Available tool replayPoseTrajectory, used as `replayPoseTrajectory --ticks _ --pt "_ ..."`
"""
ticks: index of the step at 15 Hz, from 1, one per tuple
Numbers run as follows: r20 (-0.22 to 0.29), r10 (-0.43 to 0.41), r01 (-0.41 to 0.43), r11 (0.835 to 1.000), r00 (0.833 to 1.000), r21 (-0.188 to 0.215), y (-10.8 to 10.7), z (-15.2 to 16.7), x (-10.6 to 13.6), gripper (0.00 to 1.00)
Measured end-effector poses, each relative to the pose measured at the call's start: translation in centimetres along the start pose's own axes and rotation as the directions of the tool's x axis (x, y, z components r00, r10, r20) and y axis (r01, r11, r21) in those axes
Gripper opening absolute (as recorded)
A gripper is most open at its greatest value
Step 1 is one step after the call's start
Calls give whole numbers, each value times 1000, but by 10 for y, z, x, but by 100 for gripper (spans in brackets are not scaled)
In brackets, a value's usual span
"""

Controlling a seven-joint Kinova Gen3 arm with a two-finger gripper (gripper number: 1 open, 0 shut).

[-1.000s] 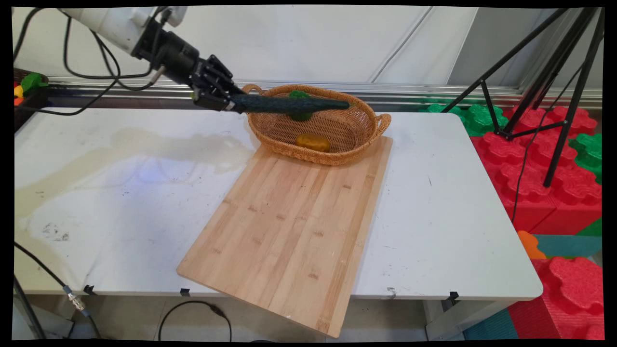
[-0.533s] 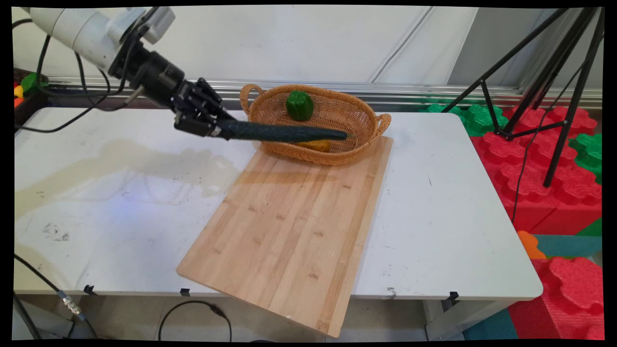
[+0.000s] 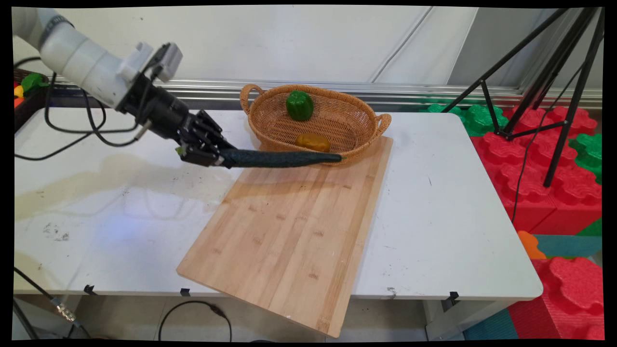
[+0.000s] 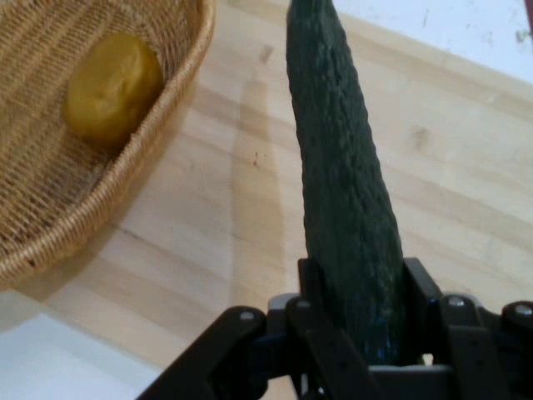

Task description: Place the picked object on the cutting board

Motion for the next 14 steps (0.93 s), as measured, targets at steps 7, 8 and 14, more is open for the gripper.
replayPoseTrajectory --ticks 7,8,14 --pt "38 -47 46 998 998 36 14 48 -13 0" --pt "45 -56 54 998 997 41 16 56 -15 0" --pt "59 -96 91 993 994 74 26 99 -25 0"
